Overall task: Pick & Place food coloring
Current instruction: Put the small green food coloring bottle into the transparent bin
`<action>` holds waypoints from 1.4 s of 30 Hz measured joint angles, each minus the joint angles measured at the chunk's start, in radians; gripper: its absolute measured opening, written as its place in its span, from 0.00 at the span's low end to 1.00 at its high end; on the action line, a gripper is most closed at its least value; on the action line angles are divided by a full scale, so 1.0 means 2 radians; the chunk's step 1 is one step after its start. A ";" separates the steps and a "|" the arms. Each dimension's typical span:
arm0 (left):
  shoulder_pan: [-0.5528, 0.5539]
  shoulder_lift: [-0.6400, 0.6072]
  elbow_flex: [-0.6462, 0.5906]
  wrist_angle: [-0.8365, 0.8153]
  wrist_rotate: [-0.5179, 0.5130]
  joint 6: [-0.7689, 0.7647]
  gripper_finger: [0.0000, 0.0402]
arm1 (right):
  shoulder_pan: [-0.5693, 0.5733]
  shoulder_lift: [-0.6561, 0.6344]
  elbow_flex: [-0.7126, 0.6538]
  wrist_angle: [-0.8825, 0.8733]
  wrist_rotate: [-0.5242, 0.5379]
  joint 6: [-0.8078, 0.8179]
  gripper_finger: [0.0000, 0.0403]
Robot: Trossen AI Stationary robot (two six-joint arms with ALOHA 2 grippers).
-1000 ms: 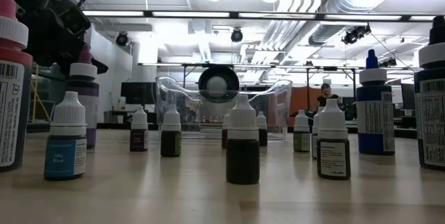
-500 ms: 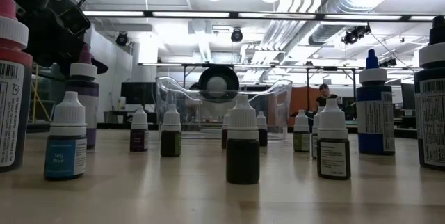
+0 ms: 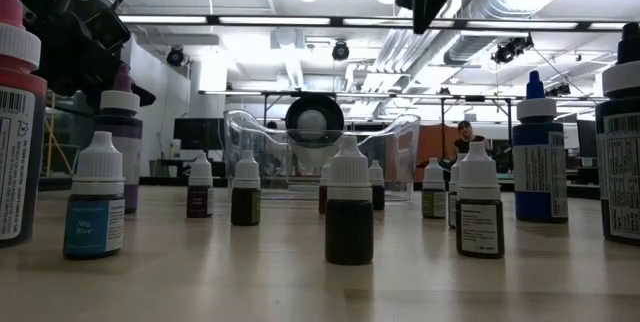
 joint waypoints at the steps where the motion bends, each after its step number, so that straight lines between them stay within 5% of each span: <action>1: 0.000 0.000 0.000 0.000 0.000 0.000 0.58 | 0.000 0.004 0.000 0.000 -0.001 0.004 0.45; 22: 0.000 0.000 0.000 0.000 0.000 0.000 0.58 | 0.000 0.025 -0.003 0.028 0.003 0.082 0.48; 42: 0.000 0.000 0.000 -0.001 0.000 0.000 0.58 | 0.051 0.032 -0.171 0.192 -0.041 0.408 0.48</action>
